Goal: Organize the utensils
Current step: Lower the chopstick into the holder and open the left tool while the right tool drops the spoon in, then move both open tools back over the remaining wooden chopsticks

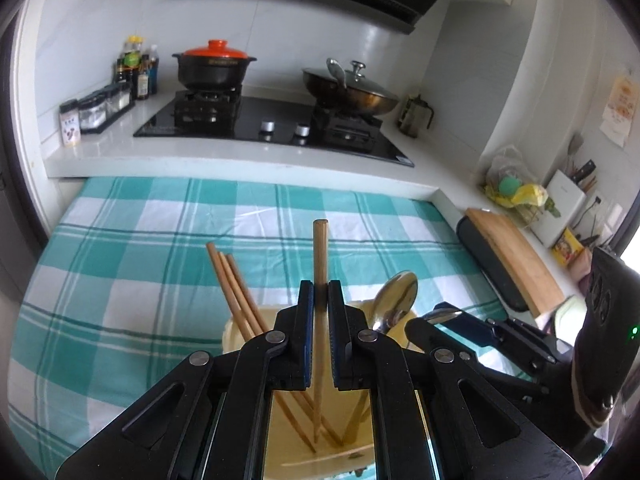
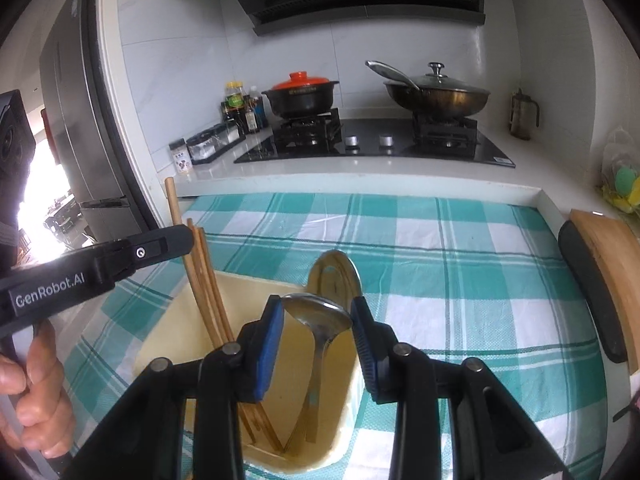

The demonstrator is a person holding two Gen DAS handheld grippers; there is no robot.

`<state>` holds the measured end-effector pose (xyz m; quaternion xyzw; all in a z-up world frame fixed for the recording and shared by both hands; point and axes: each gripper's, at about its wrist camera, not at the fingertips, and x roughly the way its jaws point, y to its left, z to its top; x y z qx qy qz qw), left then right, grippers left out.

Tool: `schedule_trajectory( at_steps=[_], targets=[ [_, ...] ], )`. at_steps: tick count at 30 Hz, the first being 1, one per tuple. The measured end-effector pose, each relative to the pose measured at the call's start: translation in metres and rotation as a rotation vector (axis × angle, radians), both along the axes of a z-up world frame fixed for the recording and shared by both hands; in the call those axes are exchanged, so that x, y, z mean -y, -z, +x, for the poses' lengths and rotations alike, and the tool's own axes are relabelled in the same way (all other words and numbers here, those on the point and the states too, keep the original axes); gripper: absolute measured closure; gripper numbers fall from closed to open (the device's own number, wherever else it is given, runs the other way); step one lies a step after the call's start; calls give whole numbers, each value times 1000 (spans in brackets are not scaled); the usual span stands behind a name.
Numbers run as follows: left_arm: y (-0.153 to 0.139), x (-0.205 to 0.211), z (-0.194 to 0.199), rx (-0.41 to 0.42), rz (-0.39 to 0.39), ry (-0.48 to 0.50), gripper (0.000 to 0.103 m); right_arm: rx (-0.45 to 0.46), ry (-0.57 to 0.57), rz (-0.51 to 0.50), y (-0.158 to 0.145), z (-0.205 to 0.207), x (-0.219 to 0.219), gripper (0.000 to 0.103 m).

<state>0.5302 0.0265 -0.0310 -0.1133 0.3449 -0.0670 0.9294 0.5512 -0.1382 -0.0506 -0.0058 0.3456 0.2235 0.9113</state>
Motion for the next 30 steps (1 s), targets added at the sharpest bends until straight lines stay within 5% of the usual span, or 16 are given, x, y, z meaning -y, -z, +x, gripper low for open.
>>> schedule_trajectory(
  at_steps=[1,6,12,17,21,30],
  targets=[
    [3,1,3,-9,11,1,97,-12,12,5,1,3,2,68],
    [-5,-14,-23,-22,41,-8,61,5,14,71,-25,-20,25,58],
    [-31,-55,-133,-32,144,-7,31,35,-37,61,-55,-108,56,51],
    [-15,-70,-233,-71,219,8,23,59,-114,-43,-34,-209,55,51],
    [18,-56,-292,-122,184,30,23,58,-149,-97,8,-284,49,51],
    [66,-12,-343,-139,78,33,23,-61,-124,-137,91,-365,48,50]
  ],
)
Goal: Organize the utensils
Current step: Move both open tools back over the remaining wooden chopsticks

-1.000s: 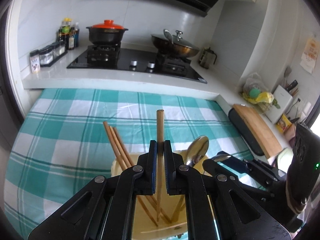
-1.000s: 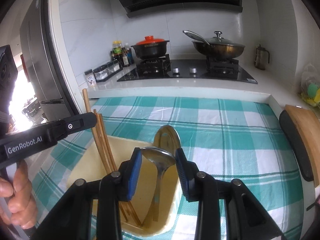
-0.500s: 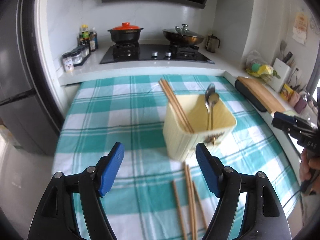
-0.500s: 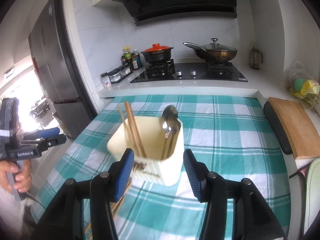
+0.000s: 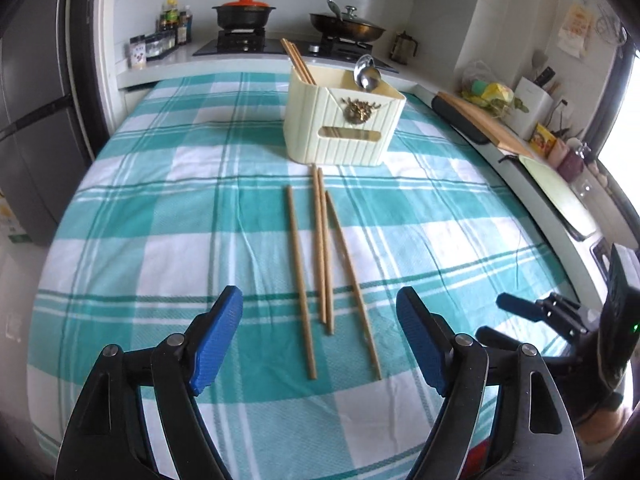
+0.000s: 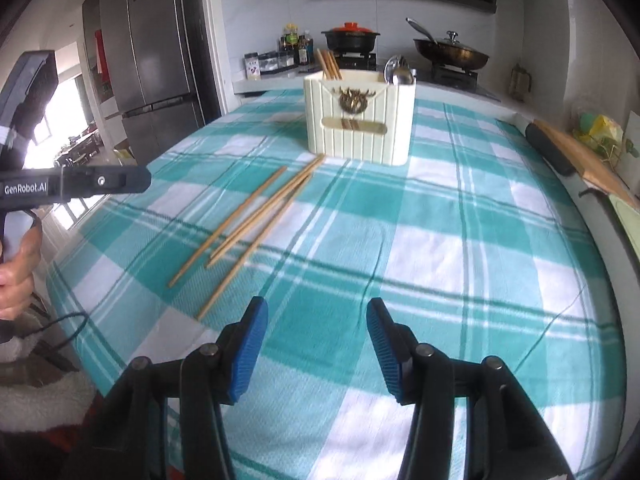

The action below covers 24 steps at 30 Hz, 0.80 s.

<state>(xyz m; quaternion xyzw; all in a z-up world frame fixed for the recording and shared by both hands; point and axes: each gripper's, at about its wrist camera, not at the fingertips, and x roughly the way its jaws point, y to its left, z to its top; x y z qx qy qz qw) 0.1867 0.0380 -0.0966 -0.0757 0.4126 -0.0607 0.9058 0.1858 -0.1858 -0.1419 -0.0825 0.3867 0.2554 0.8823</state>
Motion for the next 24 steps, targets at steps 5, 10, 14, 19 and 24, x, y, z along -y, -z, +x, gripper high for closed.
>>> schedule_trajectory(
  at_steps=[5,10,14,19,24],
  targets=[
    [-2,4,-7,15,-12,-2,22,56,22,15,-11,-11,3,50],
    [-3,-3,-11,27,-19,-37,22,70,26,34,-17,-8,-1,51],
    [1,-8,-16,26,0,-59,21,51,14,27,-10,-7,-7,50],
    [10,-12,-14,2,-5,-71,21,41,11,20,-5,-7,-10,51],
    [12,-11,-13,0,3,-74,21,38,21,18,-4,-6,-9,50]
  ],
)
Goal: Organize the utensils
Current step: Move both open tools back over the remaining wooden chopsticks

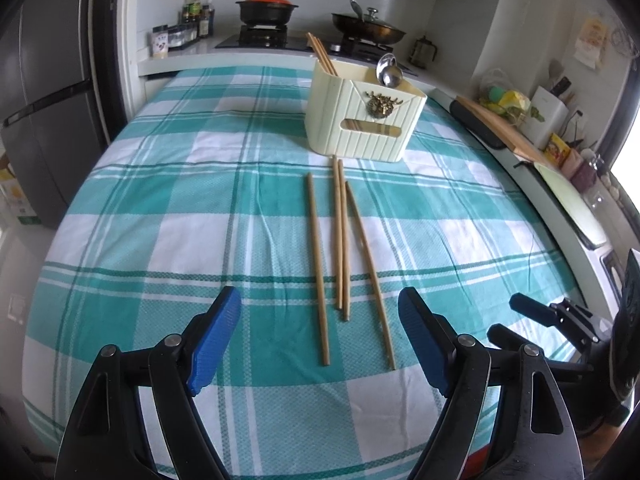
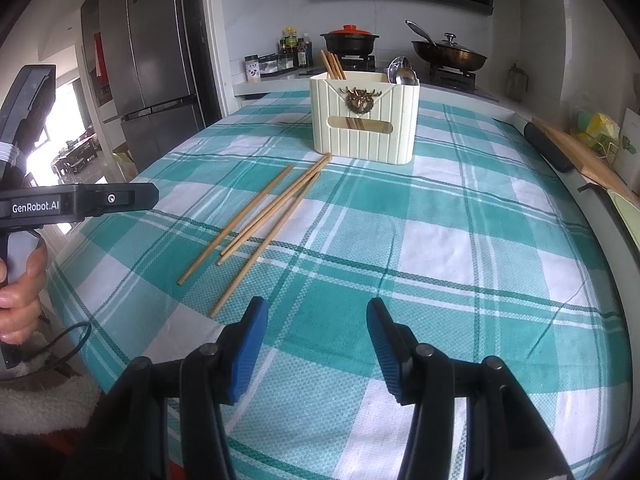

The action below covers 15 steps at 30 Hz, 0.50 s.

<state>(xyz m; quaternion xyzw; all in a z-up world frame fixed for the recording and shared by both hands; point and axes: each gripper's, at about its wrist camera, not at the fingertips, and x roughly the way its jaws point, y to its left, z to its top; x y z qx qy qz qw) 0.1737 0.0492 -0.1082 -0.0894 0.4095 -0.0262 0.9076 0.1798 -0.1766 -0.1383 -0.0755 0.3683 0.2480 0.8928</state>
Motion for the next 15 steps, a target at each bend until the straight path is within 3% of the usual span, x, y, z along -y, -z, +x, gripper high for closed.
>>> schedule_trajectory(
  at_steps=[15],
  targets=[
    [12,-4,3,-31,0,-13,21,-26,-15,-18,10,4,-9,50]
  ],
)
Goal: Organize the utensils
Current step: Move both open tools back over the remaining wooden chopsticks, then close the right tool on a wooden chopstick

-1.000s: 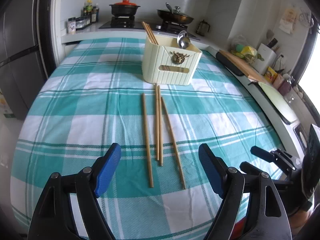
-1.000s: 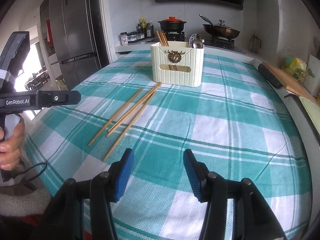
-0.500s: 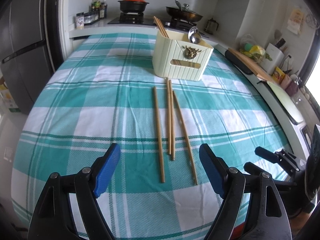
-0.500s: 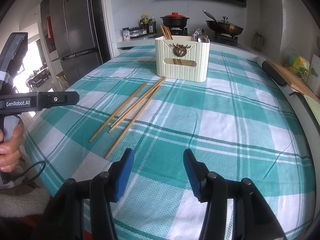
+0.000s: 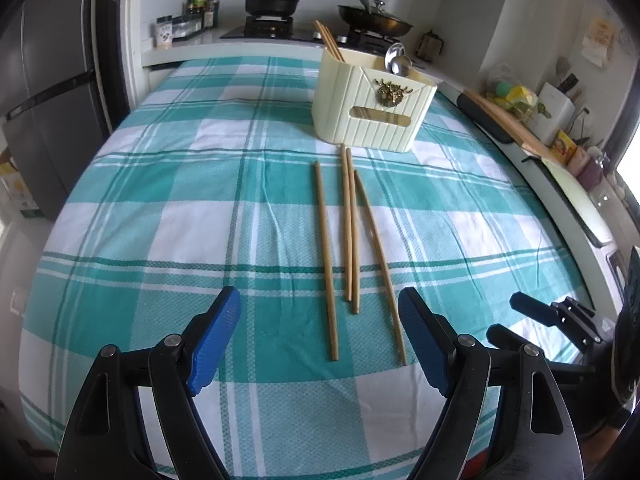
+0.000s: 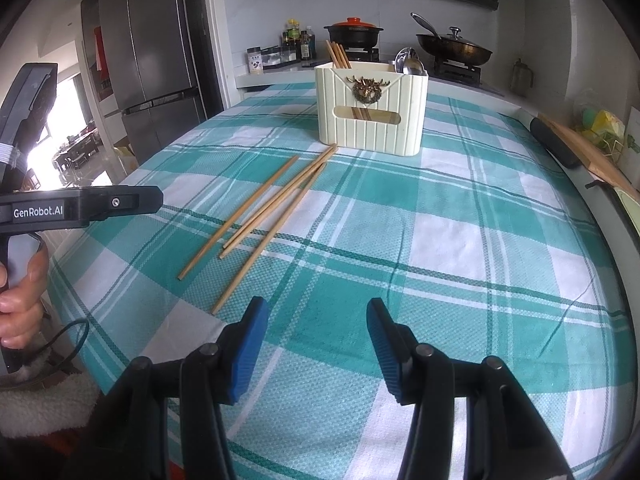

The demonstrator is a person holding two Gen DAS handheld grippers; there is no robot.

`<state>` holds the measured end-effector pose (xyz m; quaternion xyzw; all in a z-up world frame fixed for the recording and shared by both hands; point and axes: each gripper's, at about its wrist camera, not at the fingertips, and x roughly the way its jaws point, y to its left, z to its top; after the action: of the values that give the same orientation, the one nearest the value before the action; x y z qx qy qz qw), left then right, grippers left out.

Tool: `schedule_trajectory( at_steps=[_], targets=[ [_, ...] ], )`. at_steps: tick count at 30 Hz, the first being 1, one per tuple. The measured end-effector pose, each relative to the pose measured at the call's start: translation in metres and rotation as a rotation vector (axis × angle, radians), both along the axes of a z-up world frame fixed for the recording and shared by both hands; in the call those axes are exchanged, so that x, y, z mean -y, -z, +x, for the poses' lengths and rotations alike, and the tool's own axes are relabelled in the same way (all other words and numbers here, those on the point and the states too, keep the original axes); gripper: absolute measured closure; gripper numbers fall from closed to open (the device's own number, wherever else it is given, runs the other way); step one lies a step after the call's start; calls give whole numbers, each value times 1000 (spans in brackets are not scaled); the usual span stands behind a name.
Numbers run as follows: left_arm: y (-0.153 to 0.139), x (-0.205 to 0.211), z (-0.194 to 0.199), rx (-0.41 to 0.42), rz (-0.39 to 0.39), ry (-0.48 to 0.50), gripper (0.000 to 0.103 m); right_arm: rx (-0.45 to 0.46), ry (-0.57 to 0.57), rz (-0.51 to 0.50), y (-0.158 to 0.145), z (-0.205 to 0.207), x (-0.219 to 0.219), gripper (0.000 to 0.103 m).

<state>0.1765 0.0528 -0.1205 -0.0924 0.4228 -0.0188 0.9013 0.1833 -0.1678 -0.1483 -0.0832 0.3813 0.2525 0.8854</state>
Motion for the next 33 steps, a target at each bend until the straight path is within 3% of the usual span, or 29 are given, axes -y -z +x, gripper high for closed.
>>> schedule_trajectory(
  at_steps=[16,27,33],
  targets=[
    [5,-19,1,-15,-22,-58,21,-30,39,10,8,13,0,51],
    [12,-42,-1,-30,-41,-113,21,-131,6,50,11,67,-34,51],
    [14,-48,-4,-36,-43,-132,21,-134,-65,46,16,92,-80,64]
  ],
)
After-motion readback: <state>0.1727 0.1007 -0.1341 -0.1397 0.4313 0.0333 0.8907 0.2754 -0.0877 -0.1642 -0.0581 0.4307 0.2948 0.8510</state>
